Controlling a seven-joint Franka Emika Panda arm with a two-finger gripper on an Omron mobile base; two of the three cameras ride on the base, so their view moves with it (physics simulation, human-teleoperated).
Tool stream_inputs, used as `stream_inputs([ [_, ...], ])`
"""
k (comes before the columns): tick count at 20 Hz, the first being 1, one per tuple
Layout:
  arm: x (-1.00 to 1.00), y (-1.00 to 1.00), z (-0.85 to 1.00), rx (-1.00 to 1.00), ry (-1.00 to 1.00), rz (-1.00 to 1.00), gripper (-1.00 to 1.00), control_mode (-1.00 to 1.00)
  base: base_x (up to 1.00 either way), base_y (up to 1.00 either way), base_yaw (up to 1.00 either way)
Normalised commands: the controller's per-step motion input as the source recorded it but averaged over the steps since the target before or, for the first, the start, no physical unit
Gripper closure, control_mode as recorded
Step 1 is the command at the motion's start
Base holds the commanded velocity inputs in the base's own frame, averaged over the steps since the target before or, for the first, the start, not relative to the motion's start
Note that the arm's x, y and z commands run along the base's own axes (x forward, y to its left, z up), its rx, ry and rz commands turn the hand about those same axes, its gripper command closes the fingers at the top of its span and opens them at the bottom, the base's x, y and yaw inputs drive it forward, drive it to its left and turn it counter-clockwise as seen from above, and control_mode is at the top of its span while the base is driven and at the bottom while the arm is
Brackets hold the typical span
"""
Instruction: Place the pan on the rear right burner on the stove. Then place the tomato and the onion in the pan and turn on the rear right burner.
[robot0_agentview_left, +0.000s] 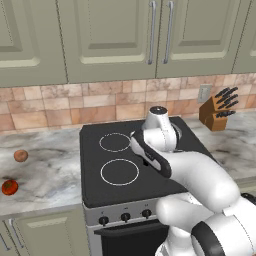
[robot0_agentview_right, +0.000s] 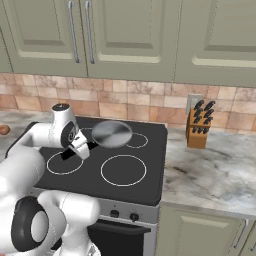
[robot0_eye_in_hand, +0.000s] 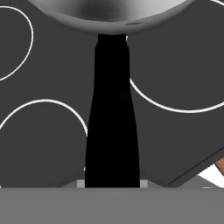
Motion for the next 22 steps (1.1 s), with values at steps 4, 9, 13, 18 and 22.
stream_inputs([
  [4, 0.08, -0.2, 0.0, 0.0, 0.0, 0.0, 1.0, -1.0, 0.0, 0.0, 0.0],
  [9, 0.19, -0.13, 0.0, 0.0, 0.0, 0.0, 1.0, -1.0, 0.0, 0.0, 0.0],
  [13, 0.18, -0.13, 0.0, 0.0, 0.01, 0.0, 1.0, -1.0, 0.0, 0.0, 0.0],
  [18, 0.15, -0.14, 0.0, 0.0, 0.01, 0.0, 1.0, -1.0, 0.0, 0.0, 0.0],
  [22, 0.14, -0.13, 0.0, 0.0, 0.0, 0.0, 1.0, -1.0, 0.0, 0.0, 0.0],
])
